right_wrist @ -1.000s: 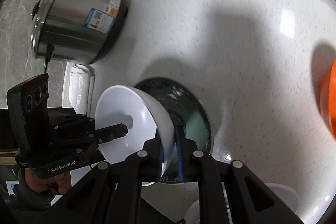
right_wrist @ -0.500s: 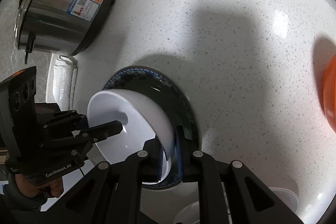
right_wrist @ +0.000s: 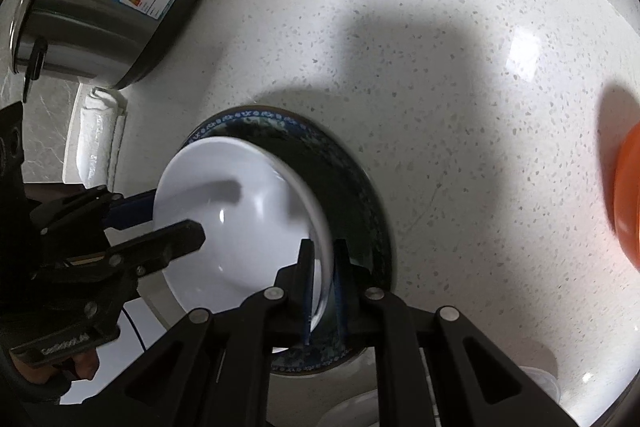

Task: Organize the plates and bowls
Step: 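Lower the white bowl into the blue-and-white bowl and open both grippers, then move both grippers to the orange bowl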

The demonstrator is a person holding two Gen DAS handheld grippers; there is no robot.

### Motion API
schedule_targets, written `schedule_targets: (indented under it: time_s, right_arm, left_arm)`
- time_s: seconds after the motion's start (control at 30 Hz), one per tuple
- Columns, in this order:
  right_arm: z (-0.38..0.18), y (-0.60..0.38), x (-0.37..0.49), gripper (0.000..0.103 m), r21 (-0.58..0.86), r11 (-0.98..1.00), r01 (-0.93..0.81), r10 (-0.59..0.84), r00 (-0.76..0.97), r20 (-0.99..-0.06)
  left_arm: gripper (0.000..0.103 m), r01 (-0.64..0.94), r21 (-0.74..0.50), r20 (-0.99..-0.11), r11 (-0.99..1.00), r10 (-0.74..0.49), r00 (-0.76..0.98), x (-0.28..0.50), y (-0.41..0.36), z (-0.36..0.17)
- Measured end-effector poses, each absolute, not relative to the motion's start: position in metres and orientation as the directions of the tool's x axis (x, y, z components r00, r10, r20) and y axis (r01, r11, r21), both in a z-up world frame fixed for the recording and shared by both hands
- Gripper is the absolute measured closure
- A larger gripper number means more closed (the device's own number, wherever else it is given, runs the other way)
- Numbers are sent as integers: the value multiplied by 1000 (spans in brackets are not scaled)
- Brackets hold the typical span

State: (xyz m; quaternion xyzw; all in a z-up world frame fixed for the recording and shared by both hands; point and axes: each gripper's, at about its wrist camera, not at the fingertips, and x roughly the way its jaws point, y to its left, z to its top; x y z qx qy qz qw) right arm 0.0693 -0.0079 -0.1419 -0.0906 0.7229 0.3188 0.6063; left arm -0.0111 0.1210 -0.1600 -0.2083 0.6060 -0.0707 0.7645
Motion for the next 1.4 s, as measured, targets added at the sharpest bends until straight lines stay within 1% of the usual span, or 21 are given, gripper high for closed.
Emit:
schedule_targets:
  time_s: [0.1,0.17,0.33,0.37,0.4,0.43,0.5,0.57,0.6,0.63,0.67,0.73,0.83,1.0,1.13,1.2,1.3,1.37,1.4]
  right_arm:
    - [-143,-3,67,92,340,780,-525,245,-243,-938]
    - [-144,-3,67,92,339,780,-526,244,-243,-939]
    - [-145,0,65,92,326,777,-538,233,-235,-944]
    - [-145,1,65,92,323,777,-540,233,-230,-945]
    - [-145,1,64,92,322,779,-538,234,-227,-945]
    - [-145,2,64,91,324,780,-536,237,-226,-945]
    - [-142,1,63,84,333,778,-533,249,-225,-942]
    - [-138,1,64,66,343,771,-537,263,-221,-939]
    - [-135,1,64,61,344,769,-539,268,-217,-939]
    - [-132,2,63,51,343,767,-543,272,-210,-939]
    - [-128,2,62,43,340,765,-546,276,-200,-940]
    - [-120,1,62,38,333,765,-552,284,-176,-942]
    - [-114,-3,65,37,359,765,-535,316,-173,-933]
    - [-103,-10,66,38,348,770,-535,329,-136,-935]
    - [-77,-27,66,37,367,763,-532,374,-100,-922]
    - [-59,-39,65,37,388,757,-526,416,-70,-907]
    - [-28,-74,75,37,425,756,-497,492,5,-870]
    - [-9,-106,86,31,424,772,-473,517,81,-852]
    - [1,-126,92,30,416,786,-457,522,130,-843]
  left_arm:
    - [60,-135,-406,-894,904,-362,263,-11,120,-159]
    - [54,-128,-410,-889,903,-365,276,-12,117,-156]
    - [51,-123,-425,-875,897,-372,309,-17,119,-150]
    - [48,-124,-434,-869,893,-378,320,-19,120,-148]
    - [43,-124,-440,-864,889,-381,329,-21,122,-146]
    - [40,-126,-445,-860,887,-384,337,-23,123,-144]
    - [39,-132,-464,-846,876,-393,361,-26,127,-138]
    - [39,-135,-474,-837,870,-397,376,-28,130,-132]
    - [36,-137,-479,-831,867,-397,390,-29,132,-128]
    - [34,-137,-482,-825,865,-396,402,-30,133,-125]
    - [31,-139,-487,-819,862,-396,415,-31,135,-121]
    - [29,-144,-492,-812,859,-393,431,-32,138,-114]
    - [27,-165,-490,-811,856,-378,447,-31,146,-109]
    - [27,-177,-471,-805,864,-339,486,-32,154,-92]
    - [27,-157,-457,-798,875,-326,507,-27,151,-75]
    - [27,-130,-485,-783,865,-363,505,-21,144,-68]
    - [27,-100,-578,-745,810,-475,468,-6,134,-67]
    - [27,-59,-581,-741,812,-498,451,7,123,-62]
    - [27,-23,-567,-739,823,-496,456,13,115,-57]
